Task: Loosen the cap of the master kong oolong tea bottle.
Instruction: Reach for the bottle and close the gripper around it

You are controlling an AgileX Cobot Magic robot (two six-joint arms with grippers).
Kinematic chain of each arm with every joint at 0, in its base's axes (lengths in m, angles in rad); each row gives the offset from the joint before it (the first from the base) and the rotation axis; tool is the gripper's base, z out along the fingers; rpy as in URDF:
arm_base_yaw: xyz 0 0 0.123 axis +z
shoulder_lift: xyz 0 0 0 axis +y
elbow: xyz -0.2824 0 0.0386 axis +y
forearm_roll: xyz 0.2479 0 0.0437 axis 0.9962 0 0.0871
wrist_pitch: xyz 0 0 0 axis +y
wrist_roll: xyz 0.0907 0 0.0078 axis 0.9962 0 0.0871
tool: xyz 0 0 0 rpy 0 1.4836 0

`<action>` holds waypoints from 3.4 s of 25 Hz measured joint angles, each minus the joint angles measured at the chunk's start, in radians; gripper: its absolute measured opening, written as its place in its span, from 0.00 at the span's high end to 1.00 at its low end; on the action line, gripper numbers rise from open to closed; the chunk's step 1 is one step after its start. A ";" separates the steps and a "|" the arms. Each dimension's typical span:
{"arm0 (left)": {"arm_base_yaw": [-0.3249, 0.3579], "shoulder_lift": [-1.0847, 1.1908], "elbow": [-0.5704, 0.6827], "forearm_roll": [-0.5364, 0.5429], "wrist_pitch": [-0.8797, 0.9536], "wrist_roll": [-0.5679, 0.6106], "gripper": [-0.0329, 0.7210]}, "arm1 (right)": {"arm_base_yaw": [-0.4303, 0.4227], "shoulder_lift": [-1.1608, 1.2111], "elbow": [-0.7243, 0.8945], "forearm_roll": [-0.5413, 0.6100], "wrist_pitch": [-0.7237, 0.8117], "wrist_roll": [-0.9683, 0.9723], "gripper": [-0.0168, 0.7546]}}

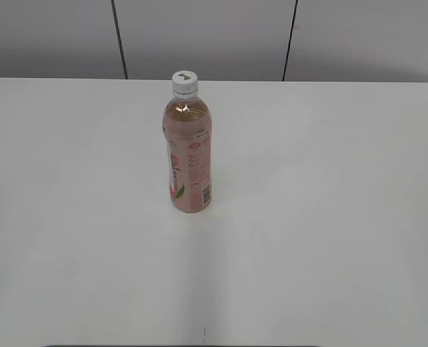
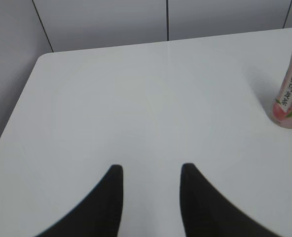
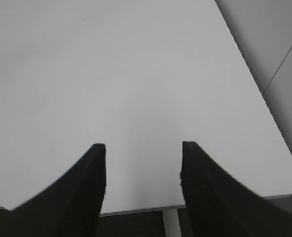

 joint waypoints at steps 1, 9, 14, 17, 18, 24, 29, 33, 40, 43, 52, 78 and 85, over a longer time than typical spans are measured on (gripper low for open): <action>0.000 0.000 0.000 0.000 0.000 0.000 0.64 | 0.000 0.000 0.000 0.000 0.000 0.000 0.49; 0.000 0.000 0.000 0.000 0.000 0.000 0.64 | 0.000 0.000 0.000 0.000 0.000 0.000 0.49; 0.000 0.000 0.000 0.000 0.000 0.000 0.64 | 0.000 0.000 0.000 0.000 0.000 0.000 0.49; 0.000 0.000 0.000 0.000 0.000 0.000 0.64 | 0.000 0.000 0.000 0.000 0.000 0.000 0.49; 0.000 0.000 0.000 0.000 0.000 0.000 0.64 | 0.000 0.000 0.000 0.000 0.000 0.000 0.49; 0.000 0.000 0.000 0.000 0.000 0.000 0.64 | 0.000 0.000 0.000 0.000 0.000 0.000 0.49; 0.000 0.000 0.000 -0.002 0.000 0.000 0.64 | 0.000 0.000 0.000 0.000 0.000 0.000 0.49; 0.000 0.010 0.000 -0.005 0.000 0.000 0.64 | 0.000 0.000 0.000 0.000 0.000 0.000 0.49; 0.000 0.158 -0.030 -0.015 -0.070 0.000 0.64 | 0.000 0.000 0.000 0.000 0.000 0.000 0.49; 0.000 0.243 -0.041 -0.063 -0.151 0.000 0.63 | 0.000 0.000 0.000 0.000 0.000 0.000 0.49; 0.000 0.431 0.026 -0.233 -0.514 0.131 0.50 | 0.000 0.000 0.000 0.000 0.000 0.000 0.49; -0.443 1.329 0.299 -0.124 -1.646 0.117 0.23 | 0.000 0.000 0.000 0.000 -0.001 0.000 0.49; -0.462 1.687 0.297 0.119 -2.130 0.049 0.18 | 0.000 0.000 0.000 0.000 -0.001 0.000 0.49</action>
